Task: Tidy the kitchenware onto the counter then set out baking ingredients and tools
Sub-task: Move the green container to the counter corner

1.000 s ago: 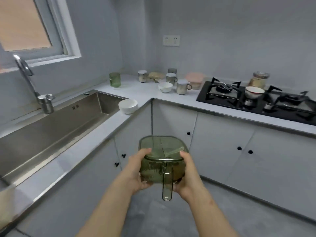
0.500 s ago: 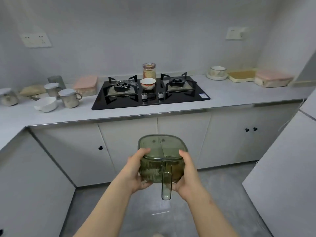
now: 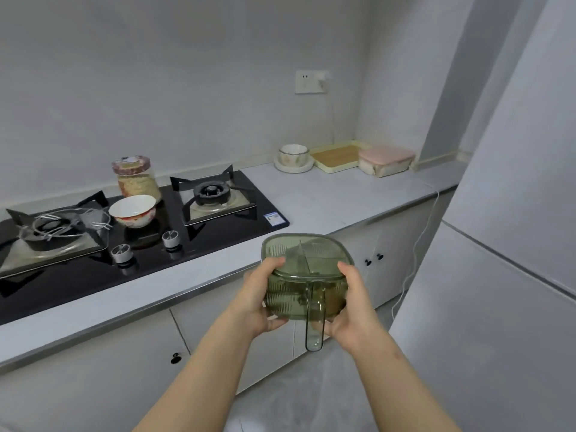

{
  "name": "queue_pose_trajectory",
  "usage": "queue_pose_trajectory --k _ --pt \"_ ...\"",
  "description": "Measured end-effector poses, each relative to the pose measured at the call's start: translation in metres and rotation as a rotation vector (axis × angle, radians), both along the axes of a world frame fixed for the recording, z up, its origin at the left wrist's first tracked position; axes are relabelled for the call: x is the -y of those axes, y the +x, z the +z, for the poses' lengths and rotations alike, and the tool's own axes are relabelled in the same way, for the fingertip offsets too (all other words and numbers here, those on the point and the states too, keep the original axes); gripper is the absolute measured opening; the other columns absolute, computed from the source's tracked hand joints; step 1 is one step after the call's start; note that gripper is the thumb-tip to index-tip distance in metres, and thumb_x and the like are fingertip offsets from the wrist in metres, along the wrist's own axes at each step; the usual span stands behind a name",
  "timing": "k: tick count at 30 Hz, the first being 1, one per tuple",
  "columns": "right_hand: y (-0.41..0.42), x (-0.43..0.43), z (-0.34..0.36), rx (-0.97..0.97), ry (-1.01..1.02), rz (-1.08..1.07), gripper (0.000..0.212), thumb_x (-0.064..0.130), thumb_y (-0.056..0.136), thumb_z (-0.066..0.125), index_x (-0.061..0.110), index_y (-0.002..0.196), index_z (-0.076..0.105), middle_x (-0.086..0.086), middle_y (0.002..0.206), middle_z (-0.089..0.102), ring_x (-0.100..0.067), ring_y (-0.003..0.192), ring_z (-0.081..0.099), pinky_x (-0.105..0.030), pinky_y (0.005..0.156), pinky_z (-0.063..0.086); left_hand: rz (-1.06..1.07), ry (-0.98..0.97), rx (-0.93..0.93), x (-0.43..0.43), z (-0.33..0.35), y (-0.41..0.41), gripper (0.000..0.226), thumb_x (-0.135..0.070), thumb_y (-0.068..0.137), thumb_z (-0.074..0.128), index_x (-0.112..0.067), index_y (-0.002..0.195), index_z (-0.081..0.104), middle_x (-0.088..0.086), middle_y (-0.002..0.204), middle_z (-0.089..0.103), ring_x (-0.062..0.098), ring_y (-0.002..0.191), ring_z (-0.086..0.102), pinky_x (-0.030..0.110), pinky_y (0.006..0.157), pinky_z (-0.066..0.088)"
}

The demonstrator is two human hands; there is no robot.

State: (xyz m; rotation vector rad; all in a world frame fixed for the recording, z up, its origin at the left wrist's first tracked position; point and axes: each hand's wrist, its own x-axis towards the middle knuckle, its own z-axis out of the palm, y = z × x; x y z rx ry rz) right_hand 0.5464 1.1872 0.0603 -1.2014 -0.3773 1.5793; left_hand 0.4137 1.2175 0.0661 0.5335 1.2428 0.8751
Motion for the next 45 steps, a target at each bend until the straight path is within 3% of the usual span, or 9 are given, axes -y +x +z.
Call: queue_pose_trajectory --k 8,12,17,22,25,30,34,40,45 --pt "0.085 -0.105 -0.005 0.003 -0.015 0.008 0.042 0.044 0.09 0.047 0.015 0.117 0.06 -0.01 0.099 0.069 -0.025 0.084 0.064 -0.032 0.059 0.051 -0.03 -0.01 0.024 -0.105 -0.005 0.084 0.053 -0.039 0.076 0.066 -0.021 0.124 0.05 0.005 0.098 0.062 0.023 0.087 0.059 0.033 0.062 0.048" --pt "0.144 -0.168 -0.001 0.026 -0.012 0.023 0.042 0.043 0.089 0.05 0.017 0.12 0.057 -0.011 0.106 0.068 -0.026 0.086 0.065 -0.033 0.057 0.052 -0.013 -0.009 0.046 -0.165 0.0 0.14 0.043 -0.038 0.079 0.065 -0.023 0.116 0.052 0.008 0.101 0.063 0.025 0.089 0.06 0.036 0.068 0.049" --pt "0.198 -0.236 0.001 0.011 -0.01 0.035 0.041 0.044 0.088 0.051 0.017 0.117 0.059 -0.009 0.099 0.069 -0.024 0.082 0.065 -0.03 0.055 0.05 0.003 -0.011 0.036 -0.231 0.004 0.195 0.023 -0.035 0.081 0.064 -0.021 0.097 0.057 0.008 0.093 0.061 0.027 0.087 0.059 0.044 0.088 0.049" --pt "0.219 -0.3 -0.001 -0.024 -0.008 0.039 0.032 0.043 0.09 0.052 0.019 0.109 0.061 -0.008 0.097 0.07 -0.026 0.09 0.066 -0.036 0.062 0.054 0.063 -0.033 0.055 -0.29 -0.002 0.216 0.017 -0.035 0.081 0.063 -0.02 0.088 0.058 0.008 0.092 0.059 0.026 0.085 0.057 0.038 0.072 0.051" --pt "0.227 -0.342 -0.002 0.004 0.0 0.042 0.029 0.044 0.09 0.052 0.021 0.104 0.062 -0.007 0.096 0.069 -0.026 0.092 0.065 -0.037 0.065 0.054 0.052 -0.047 0.052 -0.334 -0.009 0.223 0.017 -0.037 0.08 0.062 -0.022 0.086 0.057 0.008 0.093 0.058 0.026 0.087 0.057 0.039 0.082 0.048" --pt "0.228 -0.409 -0.002 0.028 -0.012 0.007 0.028 0.048 0.091 0.049 0.023 0.098 0.061 -0.007 0.1 0.066 -0.025 0.092 0.062 -0.034 0.062 0.05 0.053 -0.013 0.051 -0.408 -0.018 0.23 0.029 -0.038 0.08 0.063 -0.022 0.103 0.055 0.008 0.098 0.059 0.025 0.089 0.057 0.035 0.071 0.05" --pt "0.231 -0.453 -0.003 0.044 -0.02 0.021 0.028 0.045 0.093 0.049 0.021 0.093 0.063 -0.006 0.09 0.065 -0.025 0.087 0.061 -0.037 0.07 0.052 0.068 -0.019 0.069 -0.457 -0.026 0.23 0.051 -0.037 0.079 0.064 -0.019 0.123 0.047 0.01 0.107 0.058 0.025 0.09 0.059 0.033 0.061 0.05" --pt "0.243 -0.496 -0.023 0.127 -0.057 -0.037 0.024 0.035 0.096 0.045 0.02 0.084 0.059 -0.001 0.068 0.061 -0.019 0.063 0.035 -0.029 0.061 0.04 0.05 -0.038 0.083 -0.504 -0.042 0.245 0.05 -0.029 0.079 0.067 -0.011 0.122 0.048 0.015 0.105 0.059 0.03 0.09 0.06 0.041 0.068 0.055" --pt "0.266 -0.527 -0.035 0.199 0.014 -0.066 0.022 0.03 0.099 0.04 0.019 0.101 0.059 -0.003 0.087 0.064 -0.019 0.075 0.058 -0.028 0.06 0.047 -0.026 -0.002 0.033 -0.531 -0.056 0.269 0.053 -0.033 0.082 0.064 -0.005 0.124 0.047 0.018 0.111 0.061 0.033 0.094 0.063 0.041 0.067 0.055"
